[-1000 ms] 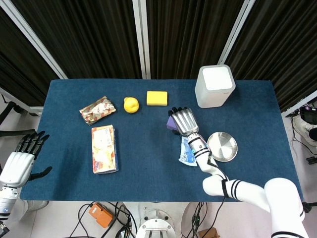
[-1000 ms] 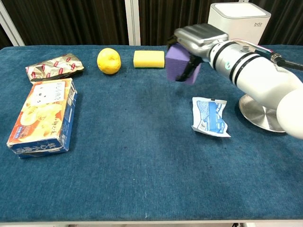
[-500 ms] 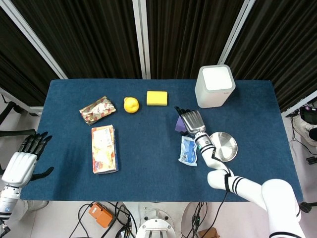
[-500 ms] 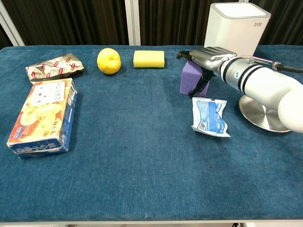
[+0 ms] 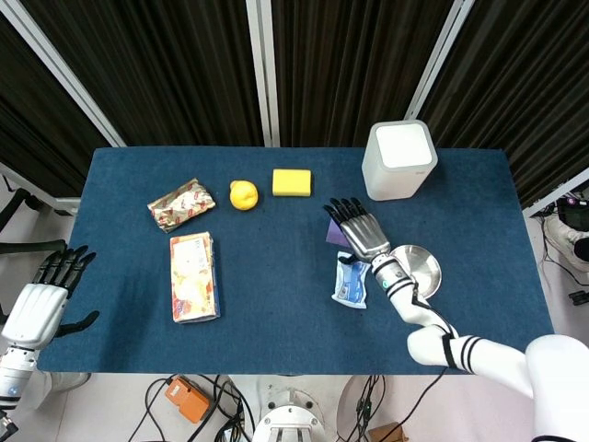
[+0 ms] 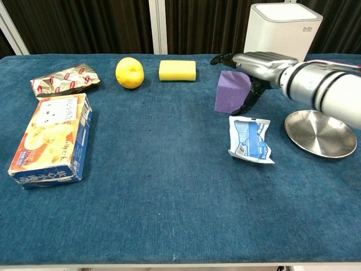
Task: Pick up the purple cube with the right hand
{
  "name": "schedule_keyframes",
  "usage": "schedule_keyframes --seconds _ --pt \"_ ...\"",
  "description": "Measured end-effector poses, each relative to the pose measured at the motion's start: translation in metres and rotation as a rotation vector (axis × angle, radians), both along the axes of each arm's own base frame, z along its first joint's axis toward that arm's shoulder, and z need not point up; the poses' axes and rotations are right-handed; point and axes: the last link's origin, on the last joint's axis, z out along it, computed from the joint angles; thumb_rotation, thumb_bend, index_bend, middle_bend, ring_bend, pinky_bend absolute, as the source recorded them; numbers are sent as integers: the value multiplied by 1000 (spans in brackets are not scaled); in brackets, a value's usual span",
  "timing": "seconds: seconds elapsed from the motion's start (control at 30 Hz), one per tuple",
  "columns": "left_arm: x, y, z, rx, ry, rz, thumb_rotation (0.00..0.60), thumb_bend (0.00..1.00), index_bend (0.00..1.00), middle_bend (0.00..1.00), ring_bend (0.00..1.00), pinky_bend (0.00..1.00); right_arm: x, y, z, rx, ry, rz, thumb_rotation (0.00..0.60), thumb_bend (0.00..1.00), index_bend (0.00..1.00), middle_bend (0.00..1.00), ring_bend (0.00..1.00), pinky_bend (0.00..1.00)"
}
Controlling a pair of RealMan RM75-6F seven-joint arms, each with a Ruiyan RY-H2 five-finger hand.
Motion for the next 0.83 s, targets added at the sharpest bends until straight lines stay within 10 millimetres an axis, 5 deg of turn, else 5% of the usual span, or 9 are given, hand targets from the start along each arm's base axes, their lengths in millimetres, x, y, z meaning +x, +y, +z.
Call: schedule_keyframes --seconds 0.2,0.47,0.6,0.83 --pt "0 -5 3 23 5 -4 600 154 0 0 0 12 -37 59 61 -133 29 34 600 248 0 0 0 0" --pt "1 -4 -3 1 5 -8 600 147 0 0 0 12 -157 185 142 -418 196 -269 600 248 0 0 0 0" --pt "1 -1 -6 -1 20 -3 600 146 0 0 0 12 -180 205 158 -411 130 -321 600 248 0 0 0 0" --pt "3 -3 -11 38 50 -1 600 146 0 0 0 0 -183 215 170 -411 99 -253 600 248 0 0 0 0"
